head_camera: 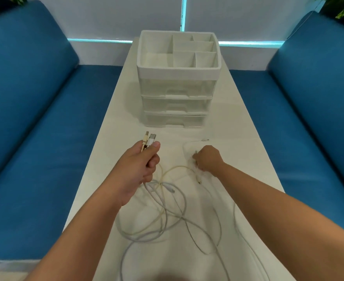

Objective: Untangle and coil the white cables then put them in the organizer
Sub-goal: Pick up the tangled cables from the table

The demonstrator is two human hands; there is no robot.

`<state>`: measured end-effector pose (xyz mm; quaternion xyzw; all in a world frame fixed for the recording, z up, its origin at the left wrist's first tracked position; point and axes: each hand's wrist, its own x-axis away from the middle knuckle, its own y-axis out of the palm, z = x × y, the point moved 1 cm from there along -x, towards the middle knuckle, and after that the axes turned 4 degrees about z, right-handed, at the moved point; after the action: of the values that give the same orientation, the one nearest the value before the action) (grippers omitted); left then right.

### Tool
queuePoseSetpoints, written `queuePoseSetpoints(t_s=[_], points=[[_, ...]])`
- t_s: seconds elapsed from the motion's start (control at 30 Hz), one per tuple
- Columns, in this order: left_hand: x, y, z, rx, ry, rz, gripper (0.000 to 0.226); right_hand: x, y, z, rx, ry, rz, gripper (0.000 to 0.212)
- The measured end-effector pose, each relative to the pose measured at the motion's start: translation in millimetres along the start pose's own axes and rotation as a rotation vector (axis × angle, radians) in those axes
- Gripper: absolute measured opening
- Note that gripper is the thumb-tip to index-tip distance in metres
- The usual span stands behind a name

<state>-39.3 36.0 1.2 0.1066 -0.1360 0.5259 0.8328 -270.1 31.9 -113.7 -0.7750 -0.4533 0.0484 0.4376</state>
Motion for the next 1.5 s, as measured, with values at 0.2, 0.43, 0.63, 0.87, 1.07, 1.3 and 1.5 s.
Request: queuePoseSetpoints(t_s=[0.2, 0.43, 0.63, 0.87, 1.07, 1.3, 1.5], points=[[-5.9, -3.6, -1.5, 0.104, -0.005, 0.045, 0.02, 25.2, -58.2, -27.3, -0.414, -0.159, 0.334, 0.02], [-13.3, 15.6, -2.9, 0.069, 0.058, -0.023, 0.035, 74.0, -107.6, -74.0, -0.706, -0.06, -0.038, 0.023], [-10.5, 25.6, 13.5, 0.225, 0.081, -0.153, 0.038, 113.4, -119.0, -89.8, -0.938, -0.017, -0.157, 0.022], [-4.6, 29.0, 19.5, 0.448, 0.066, -0.356, 0.042, 141.5, -111.0, -90.0, -0.866, -0.139, -0.172, 0.022], [-3.2, 39.6, 20.1, 0.324, 0.086, -0.315, 0.029, 148.3, -94.1, -92.1, -0.738, -0.273, -0.065, 0.015], [-1.4, 37.7, 29.1, 0.259, 0.063, -0.353, 0.03, 143.7, -102.1, -90.7, -0.726, -0.295, 0.01, 0.017], [2.7, 45.7, 35.4, 0.206, 0.093, -0.403, 0.032, 143.8, -111.5, -92.6, -0.695, -0.342, -0.026, 0.016]])
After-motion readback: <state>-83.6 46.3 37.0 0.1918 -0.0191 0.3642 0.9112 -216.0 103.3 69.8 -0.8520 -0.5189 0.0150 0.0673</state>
